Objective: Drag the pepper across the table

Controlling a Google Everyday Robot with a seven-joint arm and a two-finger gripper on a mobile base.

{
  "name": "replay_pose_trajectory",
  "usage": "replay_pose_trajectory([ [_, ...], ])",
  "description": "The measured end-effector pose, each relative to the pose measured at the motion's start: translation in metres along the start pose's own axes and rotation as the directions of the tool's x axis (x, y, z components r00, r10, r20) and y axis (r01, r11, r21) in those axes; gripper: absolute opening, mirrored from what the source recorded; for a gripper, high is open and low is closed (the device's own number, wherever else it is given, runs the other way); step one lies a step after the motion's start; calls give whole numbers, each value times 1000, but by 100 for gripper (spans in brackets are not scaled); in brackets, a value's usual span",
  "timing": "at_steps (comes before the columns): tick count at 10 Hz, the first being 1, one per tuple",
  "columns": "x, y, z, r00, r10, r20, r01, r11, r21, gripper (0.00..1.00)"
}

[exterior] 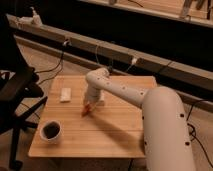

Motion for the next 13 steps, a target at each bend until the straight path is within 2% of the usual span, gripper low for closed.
replay_pose_trajectory([
  [4, 9, 27, -1, 997, 75, -12, -76, 996, -44, 0],
  [7, 24, 59, -14, 987, 156, -43, -158, 986, -53, 0],
  [10, 44, 92, -35, 966, 245, -79, -250, 967, -53, 0],
  [13, 72, 126, -52, 933, 347, -98, -353, 934, -55, 0],
])
